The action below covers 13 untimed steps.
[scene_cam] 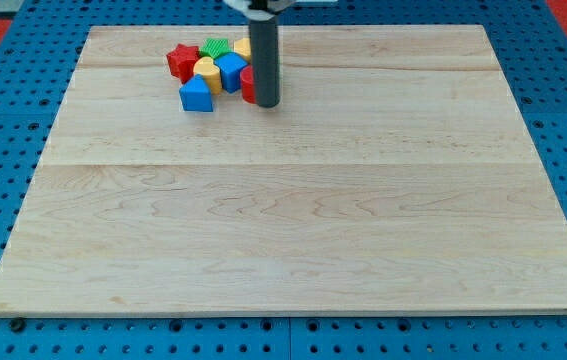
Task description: Push the green circle away from the group of blocks
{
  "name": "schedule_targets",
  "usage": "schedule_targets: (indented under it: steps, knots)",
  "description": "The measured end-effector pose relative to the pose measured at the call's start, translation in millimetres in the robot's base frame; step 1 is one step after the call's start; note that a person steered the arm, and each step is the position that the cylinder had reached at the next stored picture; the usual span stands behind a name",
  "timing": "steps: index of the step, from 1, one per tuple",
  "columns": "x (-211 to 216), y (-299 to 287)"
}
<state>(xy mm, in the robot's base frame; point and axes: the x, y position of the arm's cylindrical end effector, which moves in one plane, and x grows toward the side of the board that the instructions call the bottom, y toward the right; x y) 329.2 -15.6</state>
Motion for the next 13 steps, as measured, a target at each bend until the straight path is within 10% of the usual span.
schedule_targets:
  steps: [4, 5, 13]
  knots:
    - [-117.8, 60.0]
    - [-111.2, -18.1]
    - [-31.2, 115.9]
